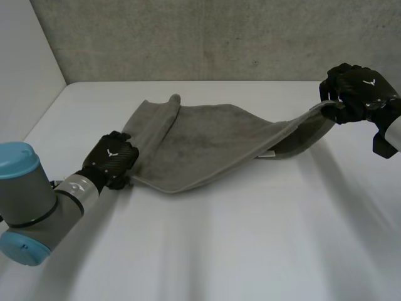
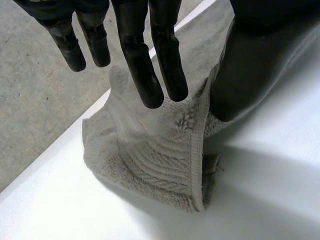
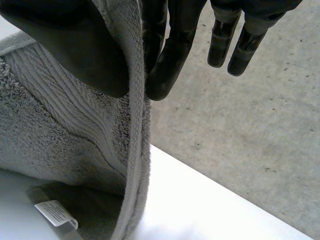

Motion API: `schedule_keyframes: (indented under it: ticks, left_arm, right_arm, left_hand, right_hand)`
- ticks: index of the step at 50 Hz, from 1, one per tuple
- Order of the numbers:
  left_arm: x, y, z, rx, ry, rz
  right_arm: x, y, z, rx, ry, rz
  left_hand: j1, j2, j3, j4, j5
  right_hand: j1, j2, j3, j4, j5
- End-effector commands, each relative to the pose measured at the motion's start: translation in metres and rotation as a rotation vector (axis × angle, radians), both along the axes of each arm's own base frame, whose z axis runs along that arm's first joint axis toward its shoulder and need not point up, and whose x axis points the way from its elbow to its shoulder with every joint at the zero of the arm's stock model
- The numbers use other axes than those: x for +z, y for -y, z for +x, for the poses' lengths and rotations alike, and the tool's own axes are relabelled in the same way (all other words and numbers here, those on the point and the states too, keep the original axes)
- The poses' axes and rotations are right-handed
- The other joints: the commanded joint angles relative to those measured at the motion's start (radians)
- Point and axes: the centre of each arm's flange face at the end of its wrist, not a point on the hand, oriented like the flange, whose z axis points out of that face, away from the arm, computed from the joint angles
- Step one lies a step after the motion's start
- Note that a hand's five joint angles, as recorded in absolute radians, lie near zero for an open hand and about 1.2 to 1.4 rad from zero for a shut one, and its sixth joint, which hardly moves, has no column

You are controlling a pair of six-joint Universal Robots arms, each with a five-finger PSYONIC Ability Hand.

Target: Fold the towel.

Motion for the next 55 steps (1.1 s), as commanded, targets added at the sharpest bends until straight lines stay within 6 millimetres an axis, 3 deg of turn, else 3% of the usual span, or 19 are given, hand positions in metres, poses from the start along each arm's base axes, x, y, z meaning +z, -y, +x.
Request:
schedule_keyframes:
  ticks: [1, 9, 23, 27, 28, 29, 33, 42, 47, 49, 55]
  left_arm:
    - [-0.012, -0.001, -0.002, 0.007, 0.007, 0.007]
    - [-0.02, 0.002, -0.001, 0.059, 0.025, 0.011]
    - [-0.017, 0.011, 0.005, 0.12, 0.024, -0.029]
    - [-0.018, 0.01, 0.005, 0.119, 0.021, -0.024]
    - [-0.017, 0.01, 0.005, 0.115, 0.02, -0.022]
    - [-0.016, 0.009, 0.005, 0.112, 0.02, -0.019]
    - [-0.011, 0.007, 0.004, 0.105, 0.014, -0.024]
    - [0.035, -0.01, 0.008, 0.01, -0.027, 0.012]
    - [0.059, -0.023, 0.014, -0.072, -0.043, 0.089]
    - [0.078, -0.026, 0.02, -0.087, -0.038, 0.112]
    - [0.101, -0.025, 0.036, -0.08, 0.075, 0.144]
  right_arm:
    - [0.003, 0.004, -0.006, -0.019, 0.002, -0.007]
    - [0.006, 0.012, -0.015, -0.053, 0.033, 0.0]
    - [-0.01, 0.032, -0.039, -0.112, 0.036, 0.038]
    - [-0.012, 0.031, -0.038, -0.109, 0.03, 0.053]
    - [-0.014, 0.03, -0.038, -0.107, 0.027, 0.065]
    - [-0.014, 0.03, -0.038, -0.107, 0.027, 0.065]
    - [-0.021, 0.028, -0.037, -0.094, 0.025, 0.095]
    - [-0.042, 0.006, -0.025, 0.004, -0.069, 0.146]
    - [-0.07, -0.028, -0.018, 0.118, -0.283, 0.297]
    - [-0.075, -0.037, -0.017, 0.156, -0.35, 0.326]
    - [-0.078, -0.059, -0.02, 0.258, -0.611, 0.365]
  left_hand:
    - [-0.013, -0.014, -0.049, -0.055, -0.007]
    - [-0.013, -0.014, -0.049, -0.055, -0.007]
    - [-0.001, -0.002, -0.049, -0.055, 0.004]
    - [0.134, 0.133, -0.049, -0.055, 0.139]
    - [0.343, 0.342, -0.049, -0.055, 0.349]
    - [0.414, 0.414, -0.049, -0.055, 0.42]
    - [0.415, 0.415, -0.049, -0.055, 0.421]
    - [0.415, 0.415, -0.049, -0.055, 0.421]
    - [0.415, 0.415, -0.049, -0.055, 0.421]
    - [0.415, 0.415, -0.049, -0.055, 0.421]
    - [0.415, 0.415, -0.049, -0.055, 0.421]
  right_hand:
    - [0.101, 0.054, -0.041, -0.067, 0.07]
    - [0.101, 0.054, -0.041, -0.067, 0.07]
    - [0.101, 0.054, -0.041, -0.067, 0.07]
    - [0.101, 0.054, -0.041, -0.067, 0.07]
    - [0.101, 0.054, -0.041, -0.067, 0.07]
    - [0.101, 0.054, -0.041, -0.067, 0.07]
    - [0.101, 0.054, -0.041, -0.067, 0.07]
    - [0.101, 0.054, -0.041, -0.067, 0.07]
    - [0.101, 0.054, -0.041, -0.067, 0.07]
    - [0.101, 0.054, -0.041, -0.067, 0.07]
    - [0.101, 0.054, -0.041, -0.067, 0.07]
